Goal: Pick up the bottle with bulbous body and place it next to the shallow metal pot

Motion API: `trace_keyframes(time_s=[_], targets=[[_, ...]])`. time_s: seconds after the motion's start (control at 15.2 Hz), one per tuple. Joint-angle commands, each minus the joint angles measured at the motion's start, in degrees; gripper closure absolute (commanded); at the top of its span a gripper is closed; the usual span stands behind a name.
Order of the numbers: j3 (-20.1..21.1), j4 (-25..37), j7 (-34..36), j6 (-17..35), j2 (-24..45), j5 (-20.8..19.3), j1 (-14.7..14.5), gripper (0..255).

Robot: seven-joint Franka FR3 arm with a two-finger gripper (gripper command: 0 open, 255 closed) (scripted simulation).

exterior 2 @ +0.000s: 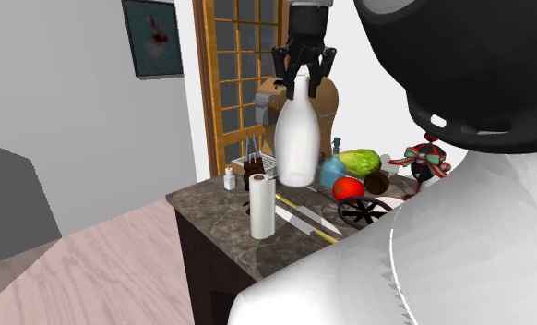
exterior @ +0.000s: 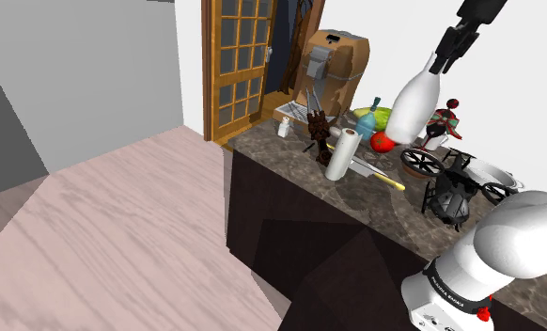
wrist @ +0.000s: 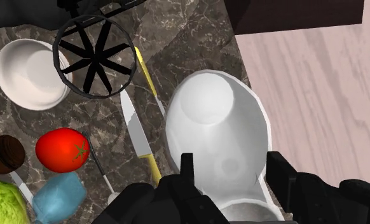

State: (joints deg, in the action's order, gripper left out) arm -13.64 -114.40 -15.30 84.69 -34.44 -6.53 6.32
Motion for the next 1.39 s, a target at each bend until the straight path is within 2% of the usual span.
trace_keyframes(time_s=[0.0, 0.73, 1.32], targets=[[0.0, 2.1, -0.1, -1.4, 0.7, 0.1, -0.1, 255], [0.0, 14.2, -0.7, -9.1, 5.1, 0.9, -0.6, 255], [-8.6, 5.9, -11.6, -6.3, -1.6, -4.8, 2.6, 255]])
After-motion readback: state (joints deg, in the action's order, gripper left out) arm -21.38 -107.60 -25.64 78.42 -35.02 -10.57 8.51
